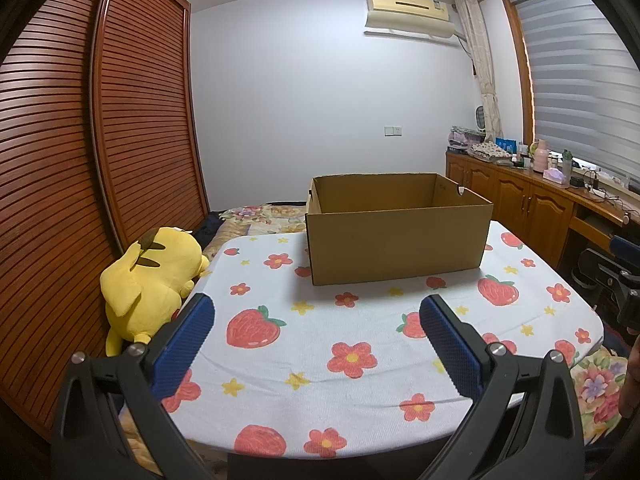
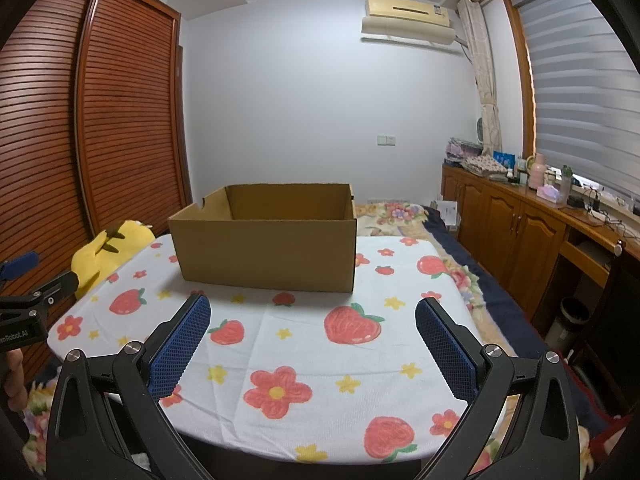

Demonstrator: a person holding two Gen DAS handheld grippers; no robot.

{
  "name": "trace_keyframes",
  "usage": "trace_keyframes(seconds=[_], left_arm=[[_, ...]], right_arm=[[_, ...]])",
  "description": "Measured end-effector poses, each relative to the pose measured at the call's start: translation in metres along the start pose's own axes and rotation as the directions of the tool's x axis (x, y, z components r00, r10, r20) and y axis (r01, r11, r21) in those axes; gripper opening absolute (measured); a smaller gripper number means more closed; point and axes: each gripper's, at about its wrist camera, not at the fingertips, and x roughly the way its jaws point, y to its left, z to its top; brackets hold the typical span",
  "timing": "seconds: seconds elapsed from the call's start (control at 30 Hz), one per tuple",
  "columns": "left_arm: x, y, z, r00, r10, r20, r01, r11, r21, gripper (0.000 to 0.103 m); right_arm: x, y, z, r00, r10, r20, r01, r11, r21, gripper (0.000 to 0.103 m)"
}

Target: Organize snacks

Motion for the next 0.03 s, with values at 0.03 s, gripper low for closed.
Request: trace_keyframes(seconds=[0.03], left_arm=[[-0.0002,-0.0001,0.0000,1.000,0.000,0.000,0.000,1.000,0.000,0.103]], right_arm=[[0.0003,-0.0002,-0.0001,1.000,0.000,-0.001,0.000,1.000,0.001,0.103]])
